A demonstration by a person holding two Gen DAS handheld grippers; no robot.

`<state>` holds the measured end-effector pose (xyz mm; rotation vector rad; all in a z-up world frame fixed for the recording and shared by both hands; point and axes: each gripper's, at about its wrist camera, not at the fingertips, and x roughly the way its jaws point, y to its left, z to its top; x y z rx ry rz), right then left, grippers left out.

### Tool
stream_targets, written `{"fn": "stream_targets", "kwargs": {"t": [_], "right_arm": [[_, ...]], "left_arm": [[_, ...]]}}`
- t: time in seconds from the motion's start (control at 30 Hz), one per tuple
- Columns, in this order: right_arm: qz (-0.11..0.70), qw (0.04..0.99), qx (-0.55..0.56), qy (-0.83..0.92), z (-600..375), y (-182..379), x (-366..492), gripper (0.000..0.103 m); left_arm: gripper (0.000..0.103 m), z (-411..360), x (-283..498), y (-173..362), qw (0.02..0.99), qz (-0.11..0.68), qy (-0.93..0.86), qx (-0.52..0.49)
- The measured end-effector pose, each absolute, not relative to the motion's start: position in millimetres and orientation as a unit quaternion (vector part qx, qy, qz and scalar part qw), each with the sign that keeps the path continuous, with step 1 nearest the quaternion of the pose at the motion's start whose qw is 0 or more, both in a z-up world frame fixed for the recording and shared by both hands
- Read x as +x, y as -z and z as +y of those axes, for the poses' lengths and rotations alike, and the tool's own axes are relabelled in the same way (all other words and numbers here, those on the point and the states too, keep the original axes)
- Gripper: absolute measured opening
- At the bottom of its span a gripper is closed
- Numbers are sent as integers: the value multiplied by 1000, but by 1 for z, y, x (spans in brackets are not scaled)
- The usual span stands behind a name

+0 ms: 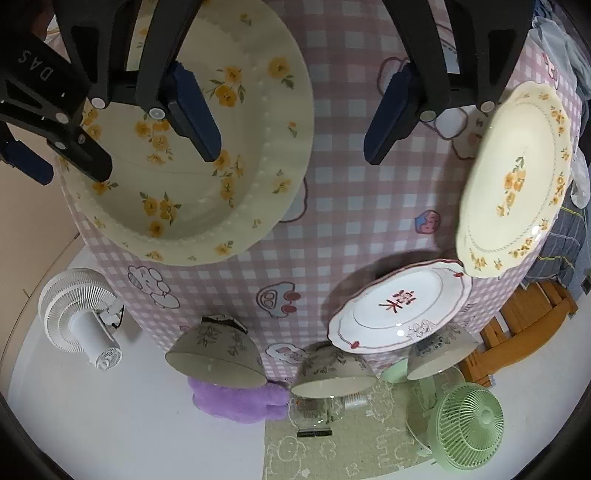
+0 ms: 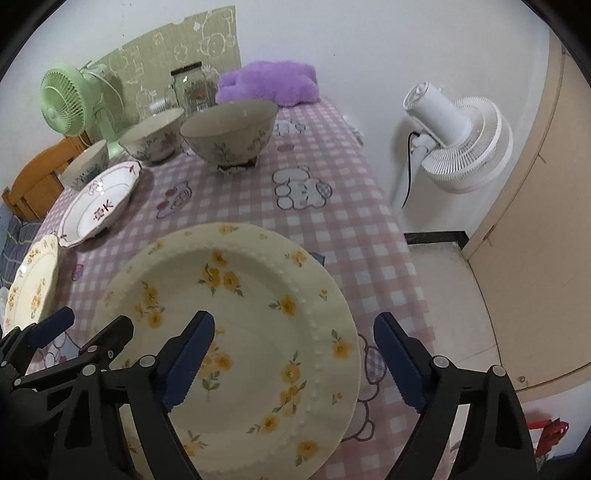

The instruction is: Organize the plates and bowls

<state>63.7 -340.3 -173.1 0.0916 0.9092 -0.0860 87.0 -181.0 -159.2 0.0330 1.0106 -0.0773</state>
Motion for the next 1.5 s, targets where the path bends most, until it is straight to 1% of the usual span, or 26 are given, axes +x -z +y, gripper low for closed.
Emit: {"fn": "stream_targets", "kwargs": {"t": [0.23, 0.3, 0.33, 0.37, 0.4, 0.5, 0.53, 0.57, 0.77, 1.13, 1.3, 1.4, 1.43, 1.47, 1.5], "right_arm": [[451, 890, 46, 40, -343, 182, 71, 89], [455, 888, 46, 39, -343, 183, 74, 88], [458, 887, 47, 37, -342, 184, 75, 86], [460, 886, 49, 34, -341, 184, 75, 84], [462, 885, 46, 34, -339, 185, 76, 84], [462, 885, 40, 42, -336, 185, 76, 84], [460, 886, 39, 46, -336, 185, 76, 84], [460, 886, 36, 48, -334, 185, 77, 83], [465, 882, 31, 63, -327, 185, 79, 81], [472, 879, 40, 54, -304, 184, 89, 81], [486, 871, 39, 59, -304, 184, 93, 81], [489, 869, 42, 63, -305, 175, 93, 81], [485, 871, 44, 63, -306, 168, 92, 81], [485, 871, 45, 63, -305, 165, 91, 81], [485, 871, 48, 63, -305, 160, 89, 81]], "left_arm": [[74, -185, 93, 164, 870, 492, 38, 21], [68, -186, 94, 165, 866, 497, 47, 17], [65, -186, 95, 165, 865, 500, 50, 16], [64, -186, 95, 166, 864, 501, 51, 16], [63, -186, 94, 166, 863, 502, 52, 16], [56, -187, 93, 166, 862, 503, 64, 11], [51, -188, 93, 166, 863, 501, 69, 14], [50, -190, 92, 166, 863, 500, 71, 18], [50, -183, 95, 166, 861, 504, 62, 23], [51, -162, 110, 167, 863, 502, 54, 19], [51, -158, 114, 161, 853, 518, 60, 2], [59, -157, 113, 148, 856, 513, 66, 8], [65, -155, 112, 143, 858, 510, 66, 9], [69, -154, 111, 139, 859, 508, 64, 11], [70, -151, 110, 133, 861, 505, 64, 12]]}}
